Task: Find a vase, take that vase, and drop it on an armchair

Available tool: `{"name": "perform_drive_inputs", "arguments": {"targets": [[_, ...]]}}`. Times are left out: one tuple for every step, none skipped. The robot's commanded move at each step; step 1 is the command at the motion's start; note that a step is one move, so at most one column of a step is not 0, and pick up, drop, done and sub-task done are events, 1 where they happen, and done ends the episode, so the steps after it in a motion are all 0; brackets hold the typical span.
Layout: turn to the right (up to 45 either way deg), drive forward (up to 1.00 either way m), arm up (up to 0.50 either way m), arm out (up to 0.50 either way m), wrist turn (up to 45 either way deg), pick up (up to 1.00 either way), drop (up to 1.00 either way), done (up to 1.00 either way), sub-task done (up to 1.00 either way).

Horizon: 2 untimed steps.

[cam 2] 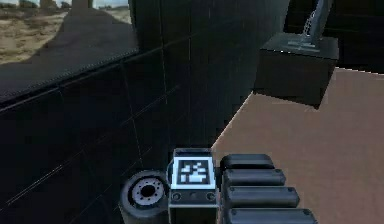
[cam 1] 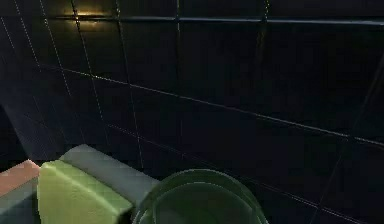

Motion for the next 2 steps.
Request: {"name": "perform_drive_inputs", "arguments": {"targets": [[45.0, 0.00, 0.00, 0.00, 0.0, 0.00, 0.00, 0.00, 0.00], [45.0, 0.00, 0.00, 0.00, 0.0, 0.00, 0.00, 0.00, 0.00]]}}
